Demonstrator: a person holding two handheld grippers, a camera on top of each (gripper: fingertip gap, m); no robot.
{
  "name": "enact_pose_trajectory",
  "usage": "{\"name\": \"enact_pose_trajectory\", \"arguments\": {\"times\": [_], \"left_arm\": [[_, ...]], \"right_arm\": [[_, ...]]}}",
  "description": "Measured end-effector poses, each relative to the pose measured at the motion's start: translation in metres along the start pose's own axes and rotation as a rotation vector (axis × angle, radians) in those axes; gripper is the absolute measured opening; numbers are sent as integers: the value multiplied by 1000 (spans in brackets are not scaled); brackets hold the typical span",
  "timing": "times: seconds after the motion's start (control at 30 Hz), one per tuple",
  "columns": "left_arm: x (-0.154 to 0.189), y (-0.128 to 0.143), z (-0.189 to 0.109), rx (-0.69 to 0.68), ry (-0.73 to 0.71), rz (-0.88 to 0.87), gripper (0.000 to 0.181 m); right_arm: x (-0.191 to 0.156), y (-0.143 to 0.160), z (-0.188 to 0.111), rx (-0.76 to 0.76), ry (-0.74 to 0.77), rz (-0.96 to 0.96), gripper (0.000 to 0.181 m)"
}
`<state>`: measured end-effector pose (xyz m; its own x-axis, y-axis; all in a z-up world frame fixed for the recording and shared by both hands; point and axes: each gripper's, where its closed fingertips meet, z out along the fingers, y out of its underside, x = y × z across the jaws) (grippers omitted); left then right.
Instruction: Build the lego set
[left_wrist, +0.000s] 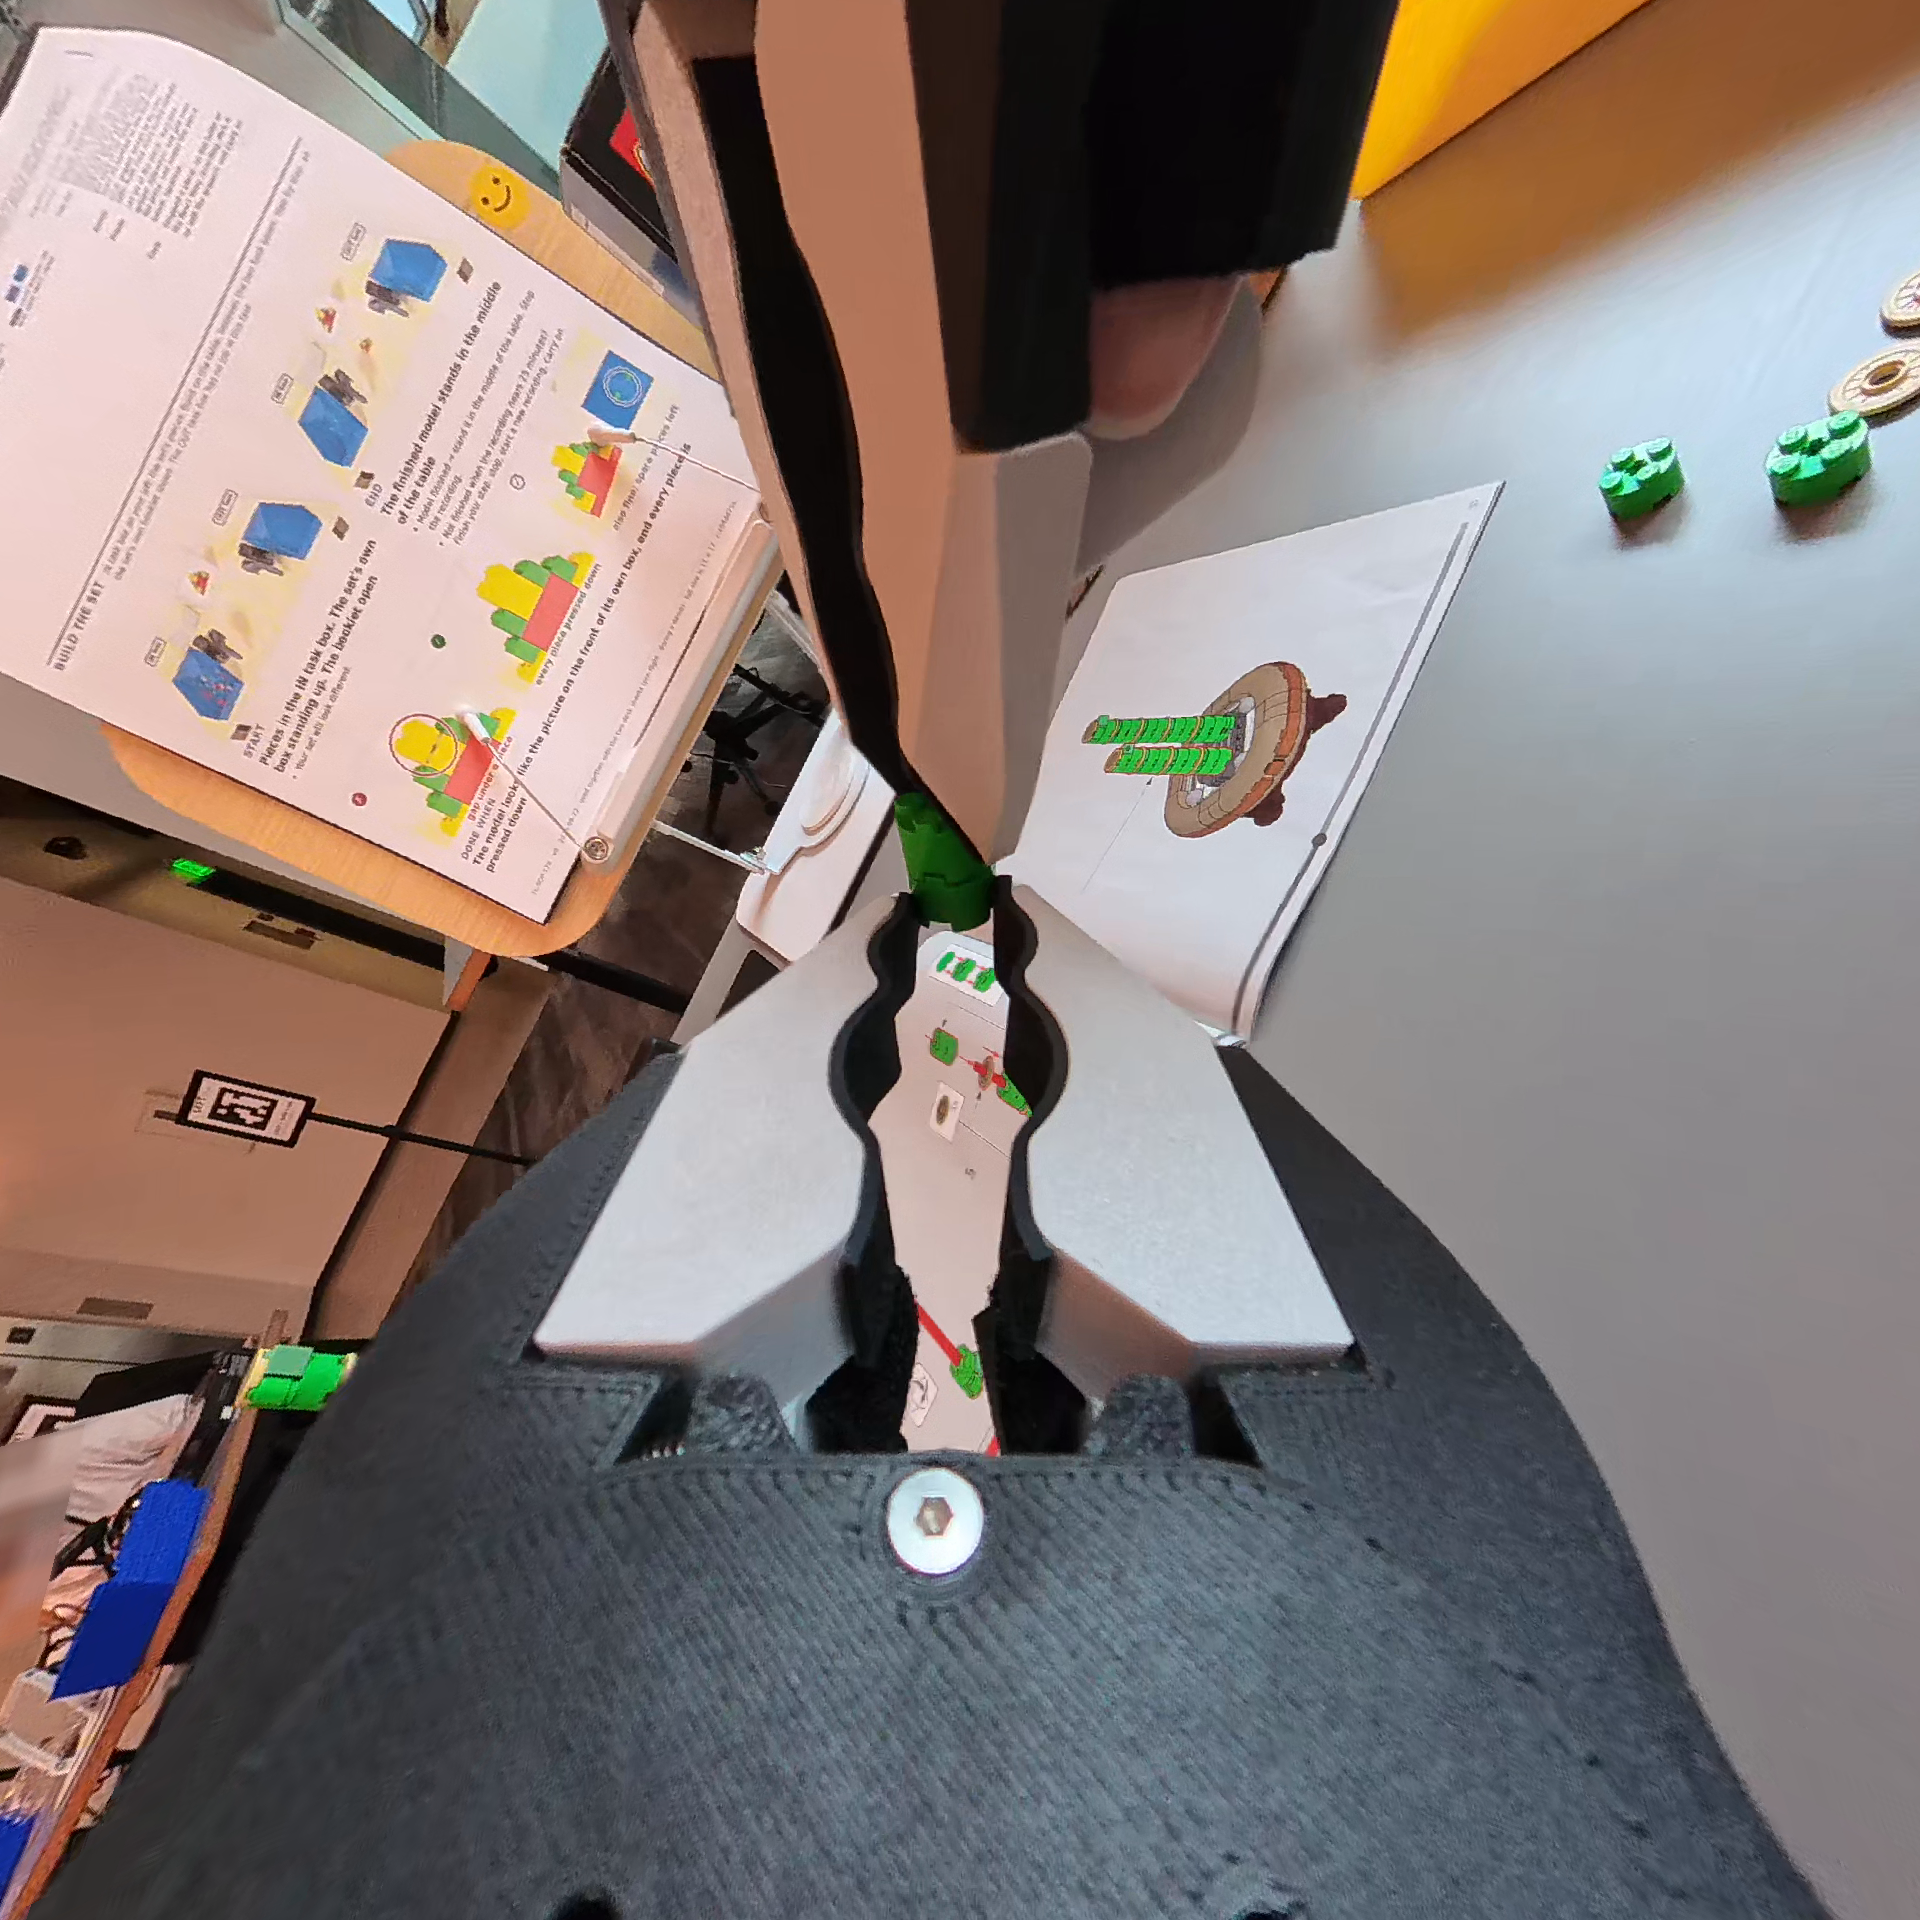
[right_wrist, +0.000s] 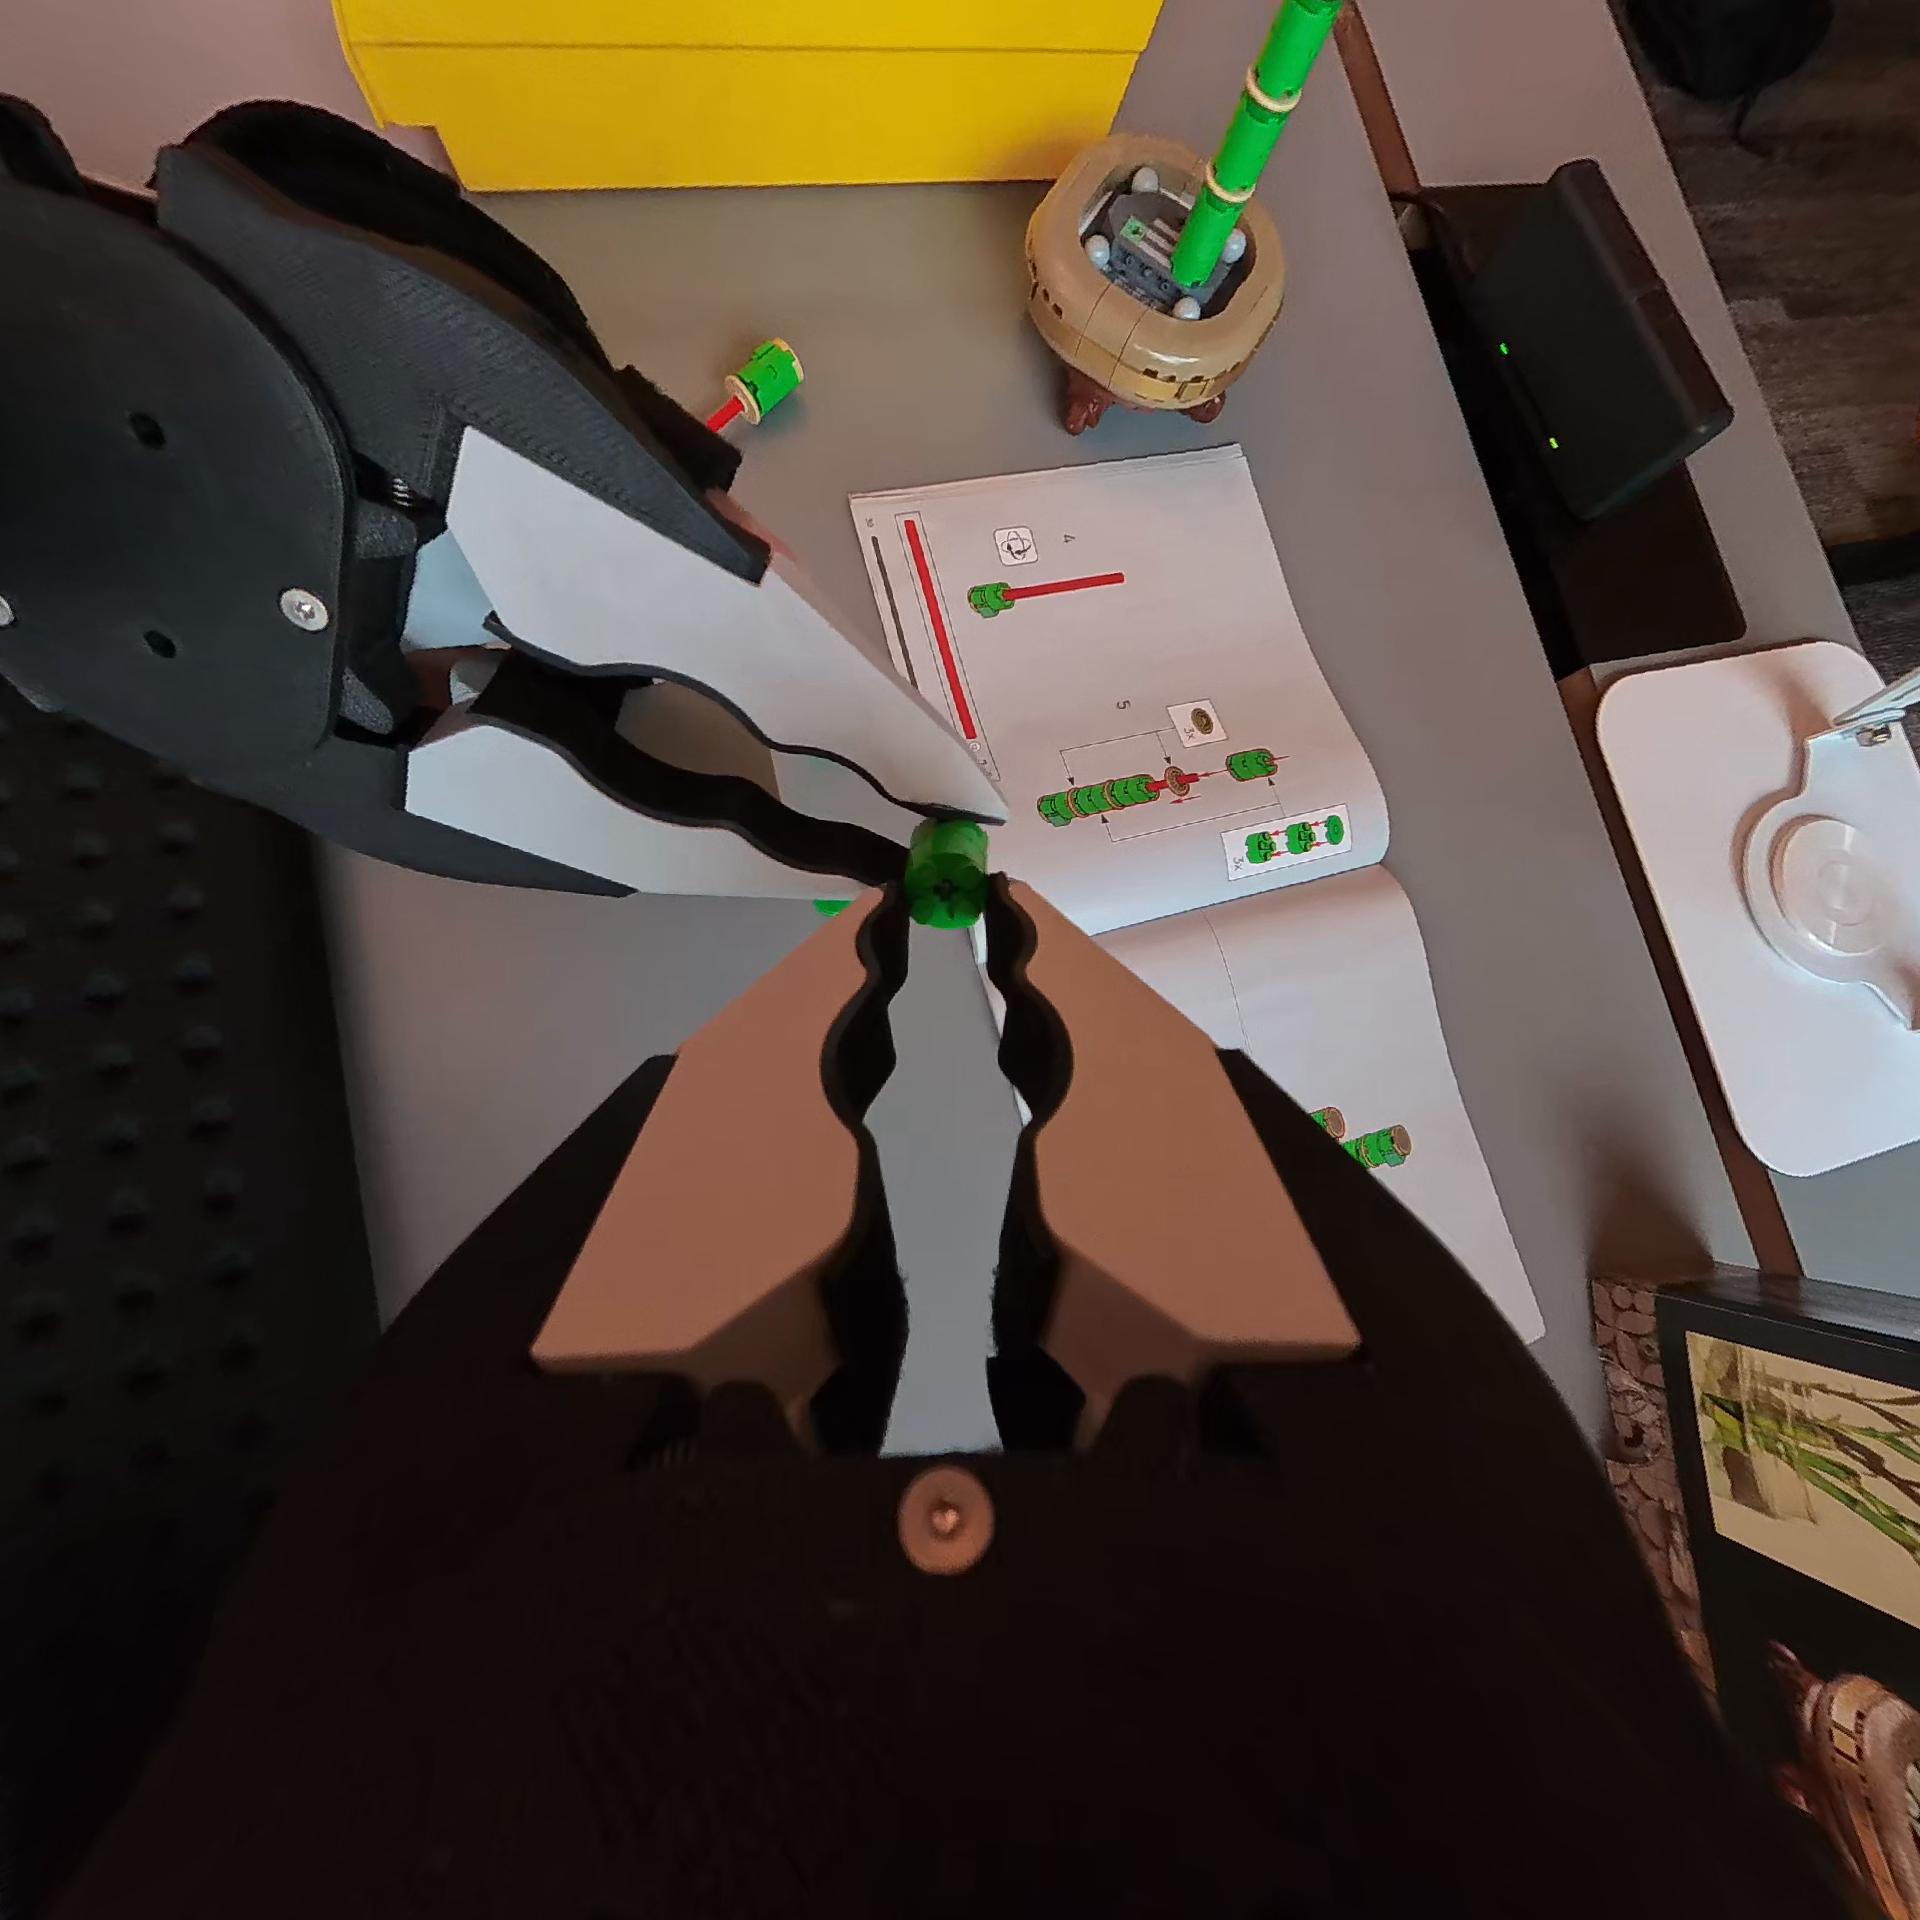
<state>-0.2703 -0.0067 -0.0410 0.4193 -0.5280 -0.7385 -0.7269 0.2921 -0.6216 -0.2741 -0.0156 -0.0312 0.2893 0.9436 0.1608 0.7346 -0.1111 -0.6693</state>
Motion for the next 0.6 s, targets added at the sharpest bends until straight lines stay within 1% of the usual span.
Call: {"name": "enact_pose_trajectory", "arguments": {"times": [0.03, 0.27, 0.6], "left_arm": [[0, 0, 0, -1, -3, 2, 12], [5, 2, 2, -24, 10, 31, 12], [8, 3, 4, -36, 19, 45, 12]], "right_arm": [[0, 0, 0, -4, 1, 3, 13], [-1, 5, 3, -50, 24, -15, 13], [-1, 8, 4, -67, 25, -20, 14]]}}
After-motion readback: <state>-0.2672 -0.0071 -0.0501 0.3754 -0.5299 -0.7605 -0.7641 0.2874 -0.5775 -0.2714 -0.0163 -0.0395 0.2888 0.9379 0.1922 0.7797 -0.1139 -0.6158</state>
